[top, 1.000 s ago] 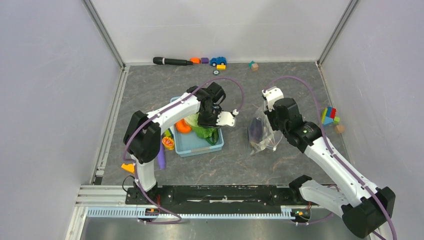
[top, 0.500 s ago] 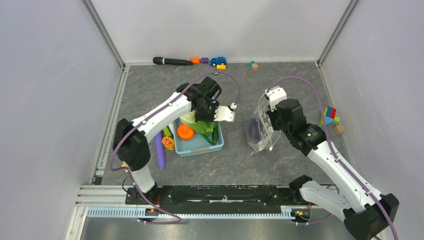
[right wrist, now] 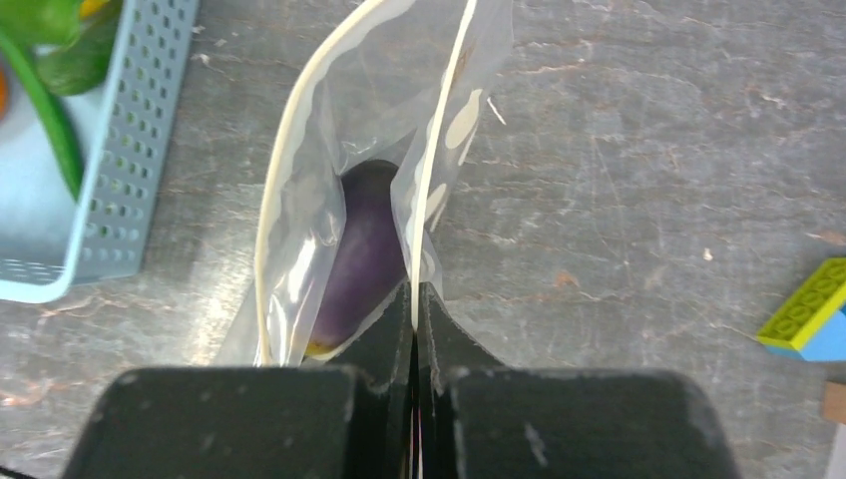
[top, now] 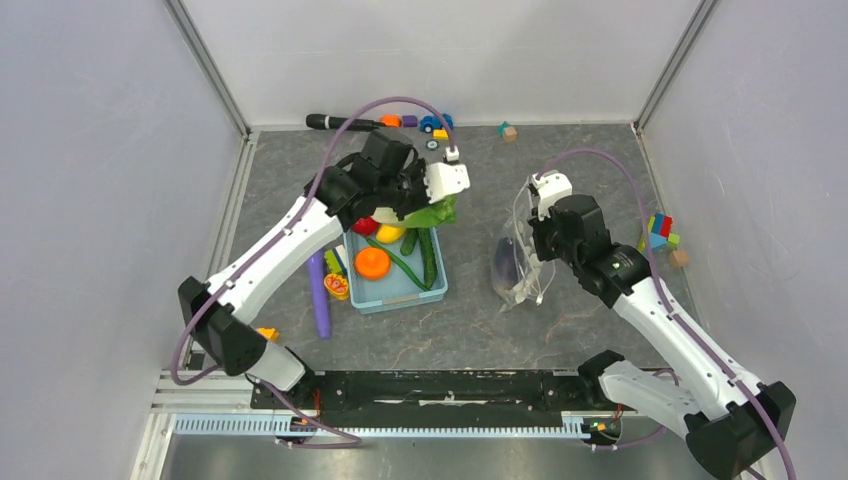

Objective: Place the food in the zip-top bag and seal the zipper
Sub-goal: Pick up the fake vegetable from the bin, then place the fake vegetable in the zipper food storage bag.

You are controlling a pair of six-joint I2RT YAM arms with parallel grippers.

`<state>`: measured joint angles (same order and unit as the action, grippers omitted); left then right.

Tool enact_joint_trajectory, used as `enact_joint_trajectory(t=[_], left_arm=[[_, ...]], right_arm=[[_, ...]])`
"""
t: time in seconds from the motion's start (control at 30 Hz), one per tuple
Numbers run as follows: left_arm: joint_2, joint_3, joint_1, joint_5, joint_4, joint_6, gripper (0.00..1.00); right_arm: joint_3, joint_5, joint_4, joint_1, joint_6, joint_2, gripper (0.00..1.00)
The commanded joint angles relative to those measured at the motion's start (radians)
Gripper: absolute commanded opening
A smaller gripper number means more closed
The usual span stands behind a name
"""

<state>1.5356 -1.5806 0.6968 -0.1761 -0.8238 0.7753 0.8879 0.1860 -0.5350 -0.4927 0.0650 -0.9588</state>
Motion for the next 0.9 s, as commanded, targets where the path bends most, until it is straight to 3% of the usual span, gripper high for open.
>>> enact_joint_trajectory(t=[0.0,0.2,0.47,0.6,0.73,0.87], left_arm=[[-0.129,0.024,-0.002,-0.052,0.393,-0.323,0.02],[-0.264,0.168,0.0,-0.176,0.779,-0.703,0.02],[-0.399,0.441,0.013,-0.159,1.291,-1.186,0.02],[-0.371,0.489,0.015,-0.177,1.45,-1.295,0.02],[-0.314,0.484,0.031,-0.349,1.573,-1.3,0.02],[-0.256,0.537,0.036,-0.418,1.786,-1.355,0.02]], right_arm=[[0.084,-0.107,0.021,0.004,0.072,-0.014,0.0],[0.19,-0.156,-0.022,0.003,0.096,-0.051,0.0],[0.207,-0.193,-0.021,0.003,0.238,-0.117,0.0],[0.188,-0.208,0.008,0.004,0.306,-0.132,0.0],[0.184,-0.269,0.032,0.004,0.336,-0.127,0.0],[0.176,-0.298,0.039,0.004,0.367,-0.117,0.0]])
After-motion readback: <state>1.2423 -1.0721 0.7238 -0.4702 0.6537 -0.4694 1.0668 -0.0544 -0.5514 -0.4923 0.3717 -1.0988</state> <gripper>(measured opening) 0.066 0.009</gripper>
